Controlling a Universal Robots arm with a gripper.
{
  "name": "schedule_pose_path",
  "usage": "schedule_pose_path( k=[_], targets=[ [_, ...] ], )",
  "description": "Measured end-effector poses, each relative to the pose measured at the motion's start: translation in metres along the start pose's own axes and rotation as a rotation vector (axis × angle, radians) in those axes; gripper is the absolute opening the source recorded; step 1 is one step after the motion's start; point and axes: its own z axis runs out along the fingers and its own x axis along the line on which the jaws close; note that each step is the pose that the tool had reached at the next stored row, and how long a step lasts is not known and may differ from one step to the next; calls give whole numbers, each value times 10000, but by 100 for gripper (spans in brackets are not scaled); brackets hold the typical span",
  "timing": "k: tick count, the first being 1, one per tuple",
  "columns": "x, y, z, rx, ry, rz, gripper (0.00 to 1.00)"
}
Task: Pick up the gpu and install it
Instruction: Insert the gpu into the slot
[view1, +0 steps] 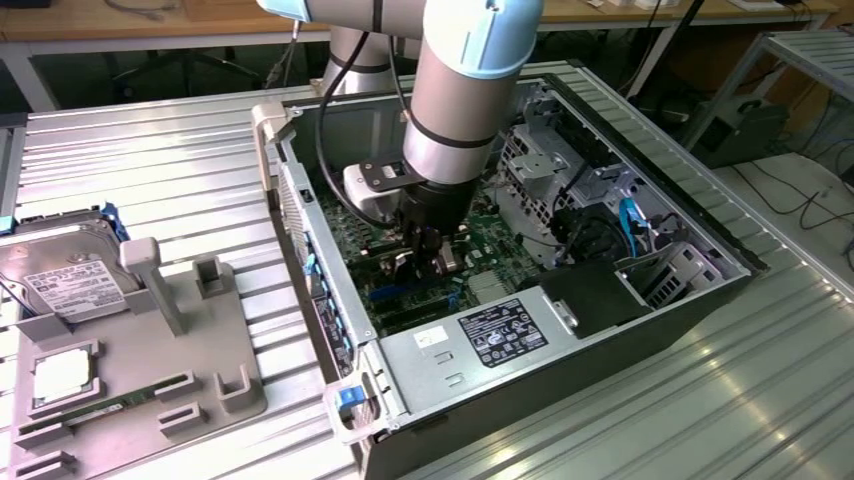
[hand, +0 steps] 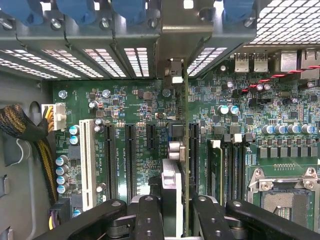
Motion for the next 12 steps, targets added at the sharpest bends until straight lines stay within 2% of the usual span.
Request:
schedule_pose_path(
  k=[12],
  targets=[
    [0,0,0,4,-2,150,28]
  ],
)
